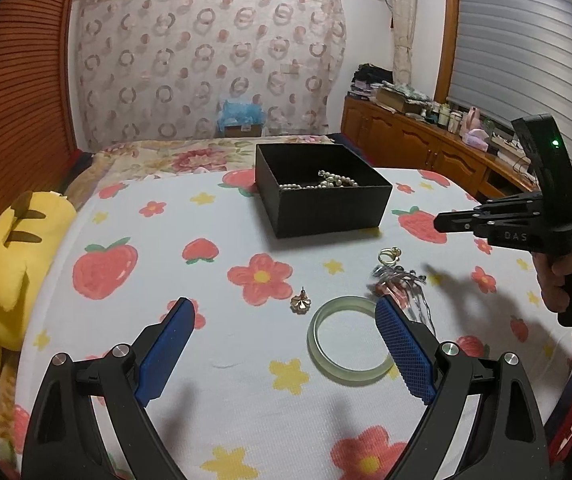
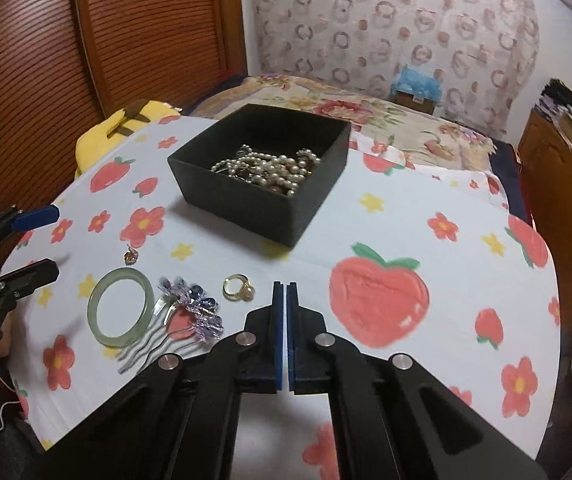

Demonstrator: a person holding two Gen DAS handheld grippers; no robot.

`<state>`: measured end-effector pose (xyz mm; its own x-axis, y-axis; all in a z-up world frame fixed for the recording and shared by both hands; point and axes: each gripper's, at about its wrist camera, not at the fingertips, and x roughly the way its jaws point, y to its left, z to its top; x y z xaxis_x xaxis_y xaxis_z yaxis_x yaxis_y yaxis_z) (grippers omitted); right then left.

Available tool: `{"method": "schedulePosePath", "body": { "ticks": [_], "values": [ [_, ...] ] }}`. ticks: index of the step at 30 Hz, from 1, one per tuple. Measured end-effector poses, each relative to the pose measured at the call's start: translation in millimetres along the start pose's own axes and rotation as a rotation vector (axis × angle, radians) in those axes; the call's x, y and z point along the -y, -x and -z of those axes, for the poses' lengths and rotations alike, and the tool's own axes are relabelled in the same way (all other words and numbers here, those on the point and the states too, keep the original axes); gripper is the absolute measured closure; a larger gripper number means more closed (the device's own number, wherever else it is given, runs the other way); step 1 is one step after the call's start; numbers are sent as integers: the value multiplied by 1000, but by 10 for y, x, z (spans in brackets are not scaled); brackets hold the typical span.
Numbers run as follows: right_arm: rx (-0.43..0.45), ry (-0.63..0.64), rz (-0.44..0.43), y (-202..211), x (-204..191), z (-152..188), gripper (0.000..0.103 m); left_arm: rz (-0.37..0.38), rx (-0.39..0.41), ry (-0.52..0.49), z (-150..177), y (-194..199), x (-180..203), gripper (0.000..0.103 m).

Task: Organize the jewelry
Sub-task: 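Grasp the silver hair pins with the left gripper while the right grasps the blue-stone pin, then carry both hair pins over the black box and release them inside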

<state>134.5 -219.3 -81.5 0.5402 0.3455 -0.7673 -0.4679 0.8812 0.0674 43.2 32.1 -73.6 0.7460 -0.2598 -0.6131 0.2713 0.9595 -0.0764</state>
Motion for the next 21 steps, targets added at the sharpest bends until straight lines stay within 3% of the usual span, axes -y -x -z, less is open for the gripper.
{"method": "schedulePosePath", "body": {
  "ticks": [4, 6, 7, 8, 19, 21],
  "values": [
    [20, -8, -41, 34, -95, 72, 99, -5, -9, -3, 7, -17, 16, 15],
    [19, 6, -63, 0, -192, 94, 86, -6, -19, -4, 17, -41, 22, 15],
    [18, 12, -66, -20, -231, 99, 71, -6, -25, -5, 23, -52, 27, 15],
    [17, 17, -66, -41, -269, 104, 66, -4, -31, -7, 29, -65, 32, 15],
    [-67, -10, -144, -361, -400, 164, 66, 50, -99, 3, 63, -201, 67, 15],
    [-73, -13, -154, -391, -409, 175, 66, 62, -114, 5, 67, -228, 74, 20]
  ]
}}
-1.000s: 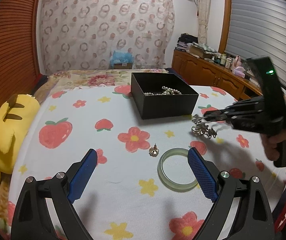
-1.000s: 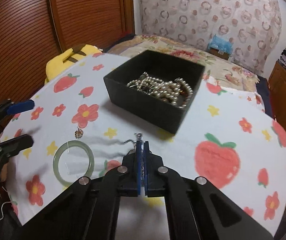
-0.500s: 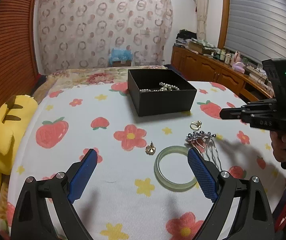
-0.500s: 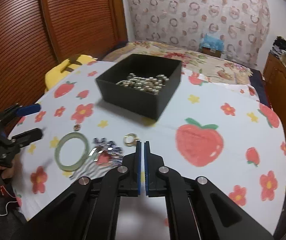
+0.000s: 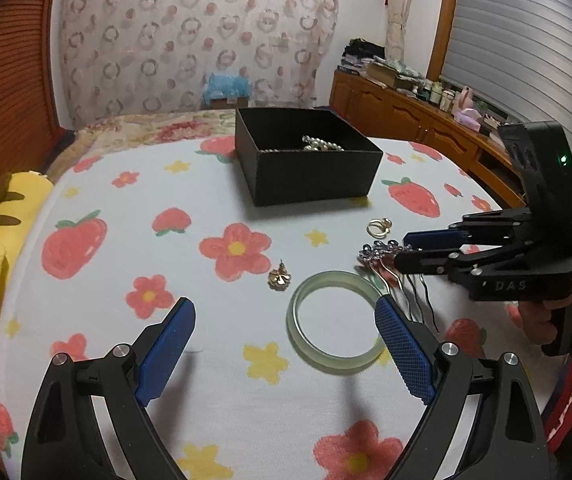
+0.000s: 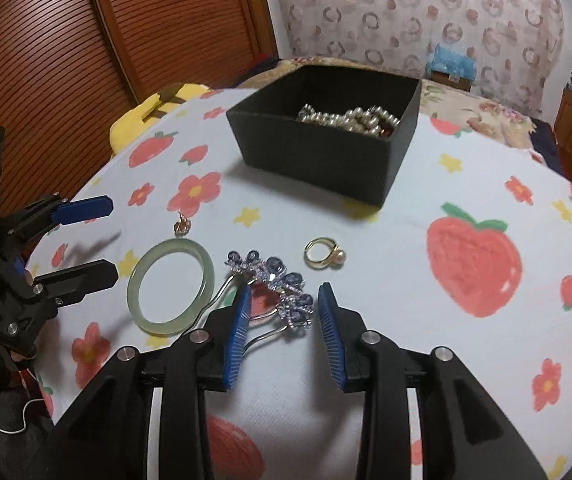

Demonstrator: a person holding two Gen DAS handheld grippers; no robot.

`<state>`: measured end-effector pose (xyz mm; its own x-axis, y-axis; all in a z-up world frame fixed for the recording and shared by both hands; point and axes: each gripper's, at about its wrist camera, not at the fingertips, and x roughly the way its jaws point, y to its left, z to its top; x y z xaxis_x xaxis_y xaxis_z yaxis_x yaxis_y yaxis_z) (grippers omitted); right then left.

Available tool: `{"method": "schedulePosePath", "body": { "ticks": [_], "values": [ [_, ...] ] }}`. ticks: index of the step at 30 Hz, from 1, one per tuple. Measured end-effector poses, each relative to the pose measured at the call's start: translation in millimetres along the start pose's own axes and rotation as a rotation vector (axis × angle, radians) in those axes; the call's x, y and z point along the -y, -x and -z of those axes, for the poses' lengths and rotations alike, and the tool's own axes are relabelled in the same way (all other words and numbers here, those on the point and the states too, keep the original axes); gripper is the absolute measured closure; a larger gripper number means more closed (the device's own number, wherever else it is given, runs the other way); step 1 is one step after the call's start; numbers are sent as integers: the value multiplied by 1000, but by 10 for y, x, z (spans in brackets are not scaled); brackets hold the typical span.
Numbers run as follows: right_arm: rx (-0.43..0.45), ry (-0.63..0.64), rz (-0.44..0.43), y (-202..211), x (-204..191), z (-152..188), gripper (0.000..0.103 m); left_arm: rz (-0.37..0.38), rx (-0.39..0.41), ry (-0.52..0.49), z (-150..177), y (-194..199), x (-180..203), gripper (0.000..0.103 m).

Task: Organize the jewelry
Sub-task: 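Carry both hair pins over the black box and release them inside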

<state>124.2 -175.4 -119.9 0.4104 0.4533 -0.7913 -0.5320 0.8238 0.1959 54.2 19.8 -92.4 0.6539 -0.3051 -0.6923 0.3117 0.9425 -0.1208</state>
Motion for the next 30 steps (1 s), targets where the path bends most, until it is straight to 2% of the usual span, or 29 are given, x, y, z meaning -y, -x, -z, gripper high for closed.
{"method": "schedulePosePath", "body": {
  "ticks": [1, 2, 6, 12, 13, 16, 18, 20, 24, 30],
  "values": [
    [2, 2, 0, 6, -3, 4, 69, 4, -8, -1, -1, -13, 4, 26],
    [2, 3, -2, 9, 0, 7, 76, 10, -18, 0, -1, -28, 6, 30],
    [4, 19, 6, 40, 2, 17, 77, 28, -49, 4, -2, -108, 9, 38],
    [32, 23, 40, 191, 87, 51, 79, 33, -95, 4, -17, -246, 43, 59],
    [37, 23, 48, 210, 98, 50, 79, 27, -106, -4, -19, -276, 58, 63],
    [46, 25, 66, 266, 142, 48, 80, -3, -104, -32, -28, -305, 95, 65],
    [53, 28, 76, 293, 161, 49, 80, -15, -104, -44, -32, -314, 114, 73],
    [61, 31, 84, 322, 171, 42, 80, -25, -104, -58, -31, -321, 131, 95],
    [76, 38, 97, 368, 178, 24, 81, -32, -99, -76, -38, -311, 156, 97],
    [88, 62, 119, 421, 180, -21, 81, -42, -49, -67, -125, -217, 148, 97]
  ]
}}
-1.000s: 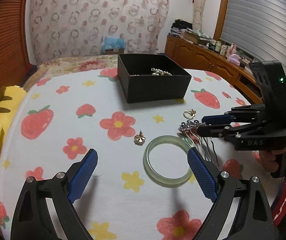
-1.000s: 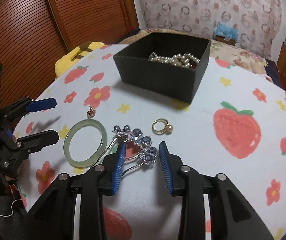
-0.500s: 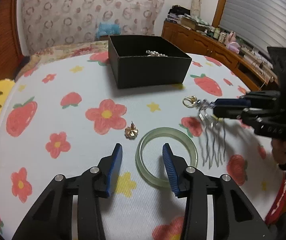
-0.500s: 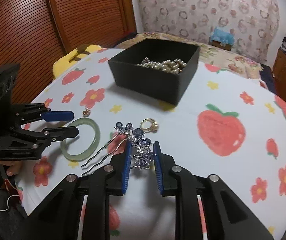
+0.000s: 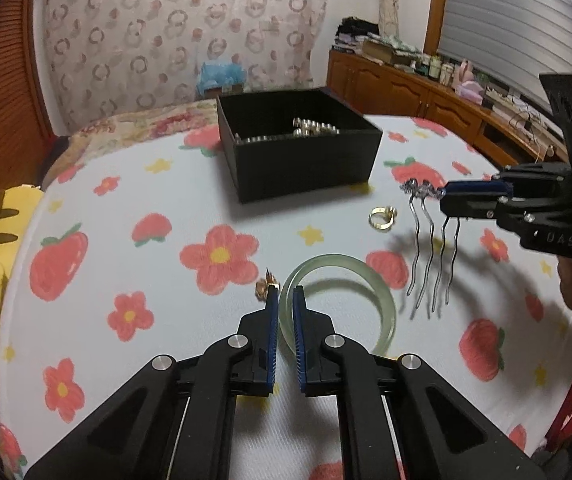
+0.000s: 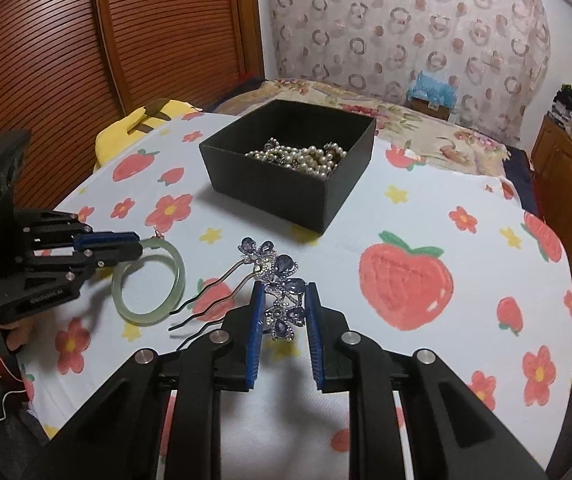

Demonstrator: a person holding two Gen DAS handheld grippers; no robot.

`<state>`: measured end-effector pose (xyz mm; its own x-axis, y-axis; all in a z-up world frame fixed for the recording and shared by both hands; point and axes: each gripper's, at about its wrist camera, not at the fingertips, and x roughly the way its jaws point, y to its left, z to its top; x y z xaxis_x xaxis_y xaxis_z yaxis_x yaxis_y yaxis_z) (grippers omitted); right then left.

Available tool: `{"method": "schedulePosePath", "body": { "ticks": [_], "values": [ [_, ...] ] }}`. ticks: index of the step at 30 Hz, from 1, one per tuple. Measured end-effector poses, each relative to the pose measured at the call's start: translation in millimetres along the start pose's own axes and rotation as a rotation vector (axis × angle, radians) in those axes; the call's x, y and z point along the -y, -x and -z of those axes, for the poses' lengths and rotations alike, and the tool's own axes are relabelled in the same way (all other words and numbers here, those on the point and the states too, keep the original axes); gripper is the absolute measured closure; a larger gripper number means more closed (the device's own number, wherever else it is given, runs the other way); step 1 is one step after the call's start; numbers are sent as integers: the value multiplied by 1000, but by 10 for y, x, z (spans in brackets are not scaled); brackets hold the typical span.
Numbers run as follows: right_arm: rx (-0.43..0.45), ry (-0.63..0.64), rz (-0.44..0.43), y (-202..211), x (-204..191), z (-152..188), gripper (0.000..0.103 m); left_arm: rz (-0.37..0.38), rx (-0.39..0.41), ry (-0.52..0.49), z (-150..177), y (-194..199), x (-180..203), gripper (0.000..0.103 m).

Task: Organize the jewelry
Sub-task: 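Carry both hair pins over the black box and release them inside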

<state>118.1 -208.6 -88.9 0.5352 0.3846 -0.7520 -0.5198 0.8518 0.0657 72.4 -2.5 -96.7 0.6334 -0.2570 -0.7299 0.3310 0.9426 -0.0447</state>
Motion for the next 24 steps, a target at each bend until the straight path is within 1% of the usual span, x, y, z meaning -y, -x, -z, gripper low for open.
{"method": "schedulePosePath", "body": {
  "ticks": [7, 15, 21, 24],
  "values": [
    [40, 20, 14, 151, 52, -136, 81, -12, 48, -8, -187, 51, 0, 96],
    [106, 32, 24, 315, 187, -462, 81, 2, 72, -6, -441, 8, -34, 96],
    [137, 39, 39, 239, 339, -816, 81, 6, 97, 10, -655, -14, -148, 96],
    [153, 36, 46, 121, 427, -1006, 81, 1, 114, 19, -744, 8, -212, 96]
  ]
}}
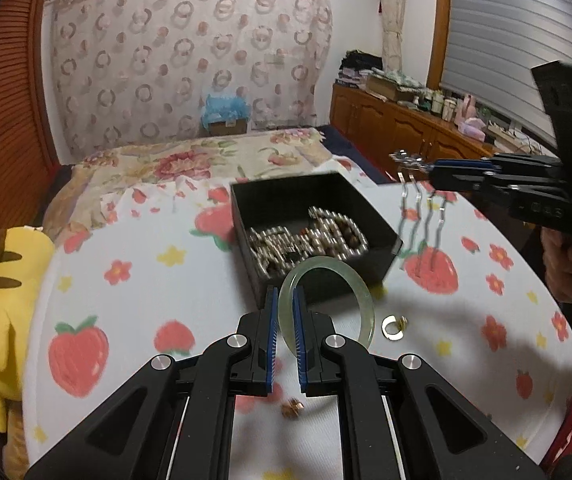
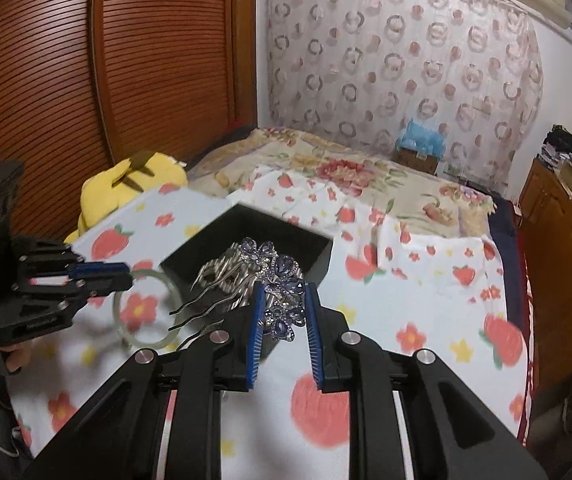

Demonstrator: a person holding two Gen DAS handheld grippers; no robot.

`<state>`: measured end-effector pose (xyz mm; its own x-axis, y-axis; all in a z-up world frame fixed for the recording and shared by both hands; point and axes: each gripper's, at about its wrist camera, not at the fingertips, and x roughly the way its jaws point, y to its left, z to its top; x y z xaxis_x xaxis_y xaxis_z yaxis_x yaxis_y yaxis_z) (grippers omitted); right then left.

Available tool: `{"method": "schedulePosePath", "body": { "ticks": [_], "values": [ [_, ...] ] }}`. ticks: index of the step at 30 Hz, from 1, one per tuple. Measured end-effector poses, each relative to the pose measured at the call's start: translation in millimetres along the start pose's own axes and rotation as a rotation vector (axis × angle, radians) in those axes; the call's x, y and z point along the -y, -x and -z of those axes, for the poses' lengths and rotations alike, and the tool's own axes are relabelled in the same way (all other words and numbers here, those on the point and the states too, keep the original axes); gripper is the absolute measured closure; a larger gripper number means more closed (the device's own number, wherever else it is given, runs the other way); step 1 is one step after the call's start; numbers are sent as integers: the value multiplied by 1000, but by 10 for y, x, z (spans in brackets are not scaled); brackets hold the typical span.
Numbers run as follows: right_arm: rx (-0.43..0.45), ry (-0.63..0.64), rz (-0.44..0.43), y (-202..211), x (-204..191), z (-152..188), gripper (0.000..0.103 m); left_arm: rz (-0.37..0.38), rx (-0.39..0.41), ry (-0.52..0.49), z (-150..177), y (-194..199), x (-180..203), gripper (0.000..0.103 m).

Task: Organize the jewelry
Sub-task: 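Carry both hair pins over the black box and release them inside, then grasp the jade bangle with the left gripper and drop it into the box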

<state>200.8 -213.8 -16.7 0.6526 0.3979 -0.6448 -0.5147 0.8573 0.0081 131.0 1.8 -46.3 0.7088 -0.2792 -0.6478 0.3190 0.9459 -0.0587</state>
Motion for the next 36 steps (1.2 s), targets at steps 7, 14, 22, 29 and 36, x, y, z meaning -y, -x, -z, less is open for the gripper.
{"method": "schedulePosePath", "body": {
  "ticks": [7, 14, 22, 29, 36],
  "values": [
    [-22, -9, -3, -492, 85, -190, 81, -30, 33, 29, -221, -1, -213, 96],
    [-70, -9, -22, -821, 38, -122, 80, -47, 49, 27, -450, -119, -313, 96],
    [-47, -62, -45, -722, 211, -50, 77, -47, 35, -3, -666, -414, -225, 96],
    [-47, -84, -28, -522, 259, 164, 76, -40, 4, -16, -770, -698, -124, 96],
    [-51, -101, -27, -367, 206, 416, 63, -22, 5, -25, -791, -735, -27, 95]
  ]
}}
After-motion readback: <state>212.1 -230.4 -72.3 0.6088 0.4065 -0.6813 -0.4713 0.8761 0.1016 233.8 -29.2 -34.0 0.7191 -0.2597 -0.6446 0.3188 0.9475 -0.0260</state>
